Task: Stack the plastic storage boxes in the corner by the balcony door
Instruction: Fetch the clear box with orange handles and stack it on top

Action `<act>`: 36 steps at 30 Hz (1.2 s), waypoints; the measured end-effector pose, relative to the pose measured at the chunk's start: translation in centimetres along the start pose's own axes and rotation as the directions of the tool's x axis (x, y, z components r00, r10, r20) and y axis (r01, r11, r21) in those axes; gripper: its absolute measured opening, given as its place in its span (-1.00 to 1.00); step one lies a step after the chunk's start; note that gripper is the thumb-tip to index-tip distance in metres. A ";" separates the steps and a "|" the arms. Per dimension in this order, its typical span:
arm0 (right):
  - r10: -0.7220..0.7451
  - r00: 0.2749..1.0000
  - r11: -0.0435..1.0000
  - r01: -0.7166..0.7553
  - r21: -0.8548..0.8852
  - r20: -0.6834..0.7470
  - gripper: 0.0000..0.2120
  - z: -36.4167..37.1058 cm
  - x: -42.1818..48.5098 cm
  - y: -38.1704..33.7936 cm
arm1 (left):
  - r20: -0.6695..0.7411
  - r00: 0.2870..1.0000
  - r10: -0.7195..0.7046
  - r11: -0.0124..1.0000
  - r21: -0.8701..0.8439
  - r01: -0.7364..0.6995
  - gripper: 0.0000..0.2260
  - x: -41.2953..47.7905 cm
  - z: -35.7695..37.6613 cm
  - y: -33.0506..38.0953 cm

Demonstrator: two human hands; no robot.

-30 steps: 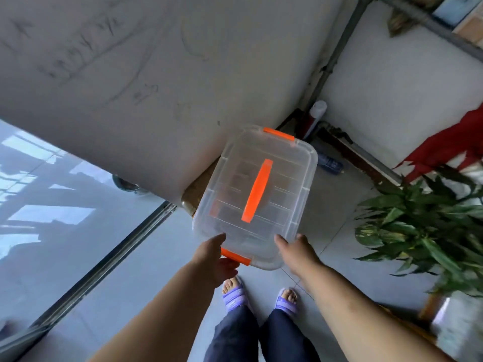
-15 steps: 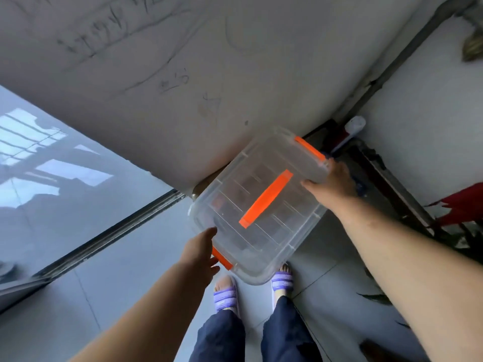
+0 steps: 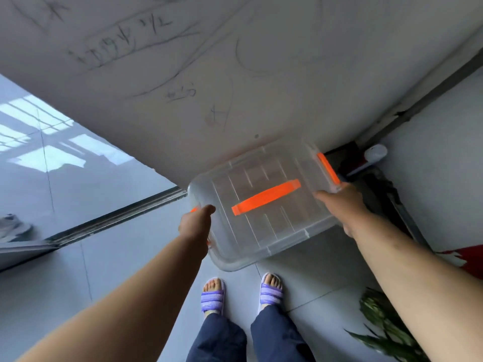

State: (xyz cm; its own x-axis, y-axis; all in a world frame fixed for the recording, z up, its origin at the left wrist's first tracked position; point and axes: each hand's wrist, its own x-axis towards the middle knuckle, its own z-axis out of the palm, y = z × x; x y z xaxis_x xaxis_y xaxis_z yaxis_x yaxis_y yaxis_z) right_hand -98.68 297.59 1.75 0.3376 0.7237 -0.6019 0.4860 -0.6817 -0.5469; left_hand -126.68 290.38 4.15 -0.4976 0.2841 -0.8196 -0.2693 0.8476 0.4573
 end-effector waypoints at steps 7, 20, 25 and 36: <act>-0.031 0.999 0.999 0.032 -0.013 0.036 -0.47 0.7 0.8 -0.3 | 0.048 0.995 0.087 0.995 -0.051 -0.084 -0.61 0.1 0.5 0.9; -0.244 0.968 0.919 0.248 -0.307 0.052 -0.32 0.2 -0.3 -0.6 | 0.038 0.994 0.105 0.992 -0.072 -0.103 -0.51 -1.5 -1.1 -0.7; -0.330 0.943 0.809 0.309 -0.500 0.050 -0.37 0.5 -3.0 -2.6 | -0.038 0.998 0.043 0.990 -0.130 -0.048 -0.50 -3.3 -5.4 -2.7; -0.423 0.861 0.694 0.508 -0.510 0.283 -0.53 4.1 -13.1 -5.7 | -0.370 0.915 -0.162 0.926 -0.377 0.012 -0.78 -8.2 -19.6 -12.3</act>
State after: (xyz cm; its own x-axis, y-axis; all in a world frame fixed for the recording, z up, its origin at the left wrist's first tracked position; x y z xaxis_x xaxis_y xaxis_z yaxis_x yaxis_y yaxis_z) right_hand -109.22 291.61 10.34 -0.1424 0.8808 -0.4516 0.9199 -0.0506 -0.3888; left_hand -135.46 268.85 12.03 -0.7162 -0.0432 -0.6965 -0.5663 0.6193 0.5439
